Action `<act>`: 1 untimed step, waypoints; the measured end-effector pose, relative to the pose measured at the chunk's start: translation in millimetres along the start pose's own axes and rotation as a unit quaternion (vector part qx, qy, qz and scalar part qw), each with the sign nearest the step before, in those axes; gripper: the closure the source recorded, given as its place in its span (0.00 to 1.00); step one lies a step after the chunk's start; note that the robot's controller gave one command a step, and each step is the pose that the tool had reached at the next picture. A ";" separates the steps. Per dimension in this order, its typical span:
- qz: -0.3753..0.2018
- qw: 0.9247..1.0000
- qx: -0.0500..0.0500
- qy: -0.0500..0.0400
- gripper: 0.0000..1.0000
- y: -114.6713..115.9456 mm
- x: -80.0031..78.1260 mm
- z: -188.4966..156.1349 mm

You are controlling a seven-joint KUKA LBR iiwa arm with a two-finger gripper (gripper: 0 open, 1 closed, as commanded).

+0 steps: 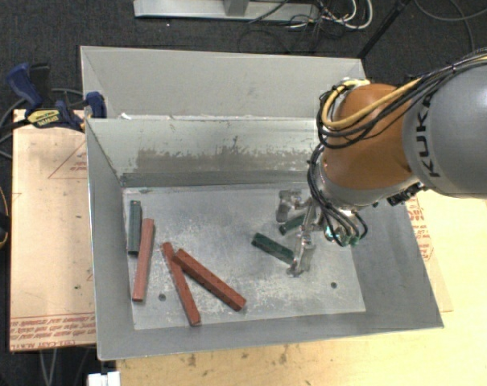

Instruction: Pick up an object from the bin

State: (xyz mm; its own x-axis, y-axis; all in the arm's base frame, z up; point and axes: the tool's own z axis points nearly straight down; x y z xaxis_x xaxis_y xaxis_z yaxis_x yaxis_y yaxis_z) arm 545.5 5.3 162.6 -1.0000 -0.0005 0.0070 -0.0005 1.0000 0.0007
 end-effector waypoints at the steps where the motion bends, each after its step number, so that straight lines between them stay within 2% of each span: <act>1: 0.010 1.000 0.000 -0.001 0.00 -20.1 -9.0 97.2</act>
Offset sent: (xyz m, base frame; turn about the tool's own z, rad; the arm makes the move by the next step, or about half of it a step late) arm 0.0097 -0.0198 -0.0926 0.0170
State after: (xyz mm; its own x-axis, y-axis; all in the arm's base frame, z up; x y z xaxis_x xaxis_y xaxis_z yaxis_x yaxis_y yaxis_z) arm 553.9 -14.7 65.3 -0.9998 0.0196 0.0053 0.0196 0.9998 0.0007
